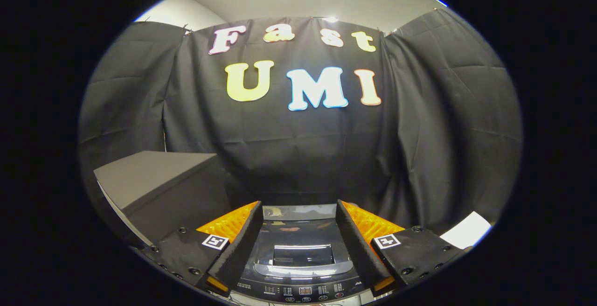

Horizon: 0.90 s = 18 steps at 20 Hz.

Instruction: Put the clothes into the washing machine and then close the washing machine lid.

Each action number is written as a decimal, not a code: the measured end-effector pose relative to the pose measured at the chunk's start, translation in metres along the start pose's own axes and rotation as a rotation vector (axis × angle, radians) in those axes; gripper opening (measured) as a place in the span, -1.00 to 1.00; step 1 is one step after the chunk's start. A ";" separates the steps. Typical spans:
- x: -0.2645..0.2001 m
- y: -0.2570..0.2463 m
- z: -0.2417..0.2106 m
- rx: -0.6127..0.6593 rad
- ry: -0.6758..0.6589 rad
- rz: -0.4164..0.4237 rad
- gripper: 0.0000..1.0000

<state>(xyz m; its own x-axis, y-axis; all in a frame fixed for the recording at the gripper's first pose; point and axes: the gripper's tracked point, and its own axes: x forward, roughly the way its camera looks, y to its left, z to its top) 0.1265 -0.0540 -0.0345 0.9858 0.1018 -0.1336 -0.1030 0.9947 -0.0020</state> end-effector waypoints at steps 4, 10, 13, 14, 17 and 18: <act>-0.044 0.005 0.025 -0.004 -0.050 -0.018 0.94; -0.106 0.017 0.046 0.006 -0.098 -0.038 0.94; -0.127 0.020 0.049 0.001 -0.110 -0.044 0.94; -0.135 0.020 0.050 0.001 -0.115 -0.048 0.94; -0.151 0.023 0.054 -0.002 -0.135 -0.054 0.94; -0.155 0.024 0.053 -0.003 -0.134 -0.054 0.94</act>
<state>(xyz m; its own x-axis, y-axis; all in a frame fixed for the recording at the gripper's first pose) -0.0220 -0.0447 0.0384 0.9988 0.0491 0.0000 -0.0491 0.9988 -0.0084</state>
